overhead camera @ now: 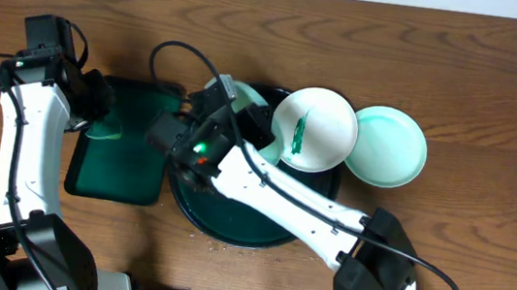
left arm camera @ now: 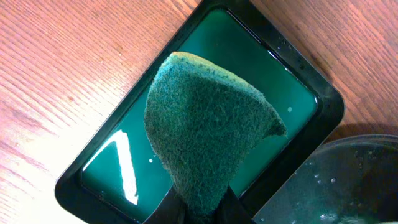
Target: Clean dirty plates on tray and stack at the side
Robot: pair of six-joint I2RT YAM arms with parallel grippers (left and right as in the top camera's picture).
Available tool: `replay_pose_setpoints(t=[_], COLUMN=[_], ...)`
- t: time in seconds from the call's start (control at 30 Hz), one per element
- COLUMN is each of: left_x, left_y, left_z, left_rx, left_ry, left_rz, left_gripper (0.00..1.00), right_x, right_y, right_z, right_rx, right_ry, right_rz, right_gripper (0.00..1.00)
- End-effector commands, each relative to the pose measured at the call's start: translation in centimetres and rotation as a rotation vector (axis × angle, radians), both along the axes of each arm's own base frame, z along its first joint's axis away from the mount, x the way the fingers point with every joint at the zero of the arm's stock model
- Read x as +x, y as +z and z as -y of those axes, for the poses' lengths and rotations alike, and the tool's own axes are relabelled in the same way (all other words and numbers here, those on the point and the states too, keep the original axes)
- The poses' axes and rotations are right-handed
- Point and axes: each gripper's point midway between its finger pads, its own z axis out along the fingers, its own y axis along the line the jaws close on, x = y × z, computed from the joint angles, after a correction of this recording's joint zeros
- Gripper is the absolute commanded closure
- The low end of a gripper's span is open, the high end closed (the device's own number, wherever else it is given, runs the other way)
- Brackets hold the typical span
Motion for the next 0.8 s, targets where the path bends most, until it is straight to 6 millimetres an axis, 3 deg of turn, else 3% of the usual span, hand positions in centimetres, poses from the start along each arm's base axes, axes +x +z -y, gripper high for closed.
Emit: replay_pose_setpoints(t=[0.0,0.13,0.23,0.4,0.57,0.77], left_x=[0.0,0.0,-0.1,-0.1,-0.3,-0.3], left_y=[0.1,0.1,0.1,0.1,0.1,0.0], left_z=[-0.3,-0.3,-0.3,-0.2,-0.2,-0.2], left_rx=[0.011,0.011,0.010,0.009,0.007,0.007], left_ry=[0.012,0.012,0.012,0.011,0.011,0.011], left_rz=[0.001,0.001,0.000,-0.003,-0.009,-0.009], left_gripper=[0.93,0.93,0.93,0.93,0.93,0.93], right_x=[-0.1,0.0,0.0,-0.7,-1.7,-2.5], right_y=[6.3,6.5,5.3,-2.1,-5.8,-10.2], right_z=[0.8,1.0,0.8,-2.0,-2.9,-1.6], right_rx=[0.064,0.091,0.119,0.343,0.622,0.664], right_ry=[-0.033,-0.044,-0.041,0.070,0.091,0.082], right_rz=[0.219,0.229,0.166,-0.354,-0.730,-0.882], right_gripper=[0.99,0.99,0.99,0.99,0.99,0.99])
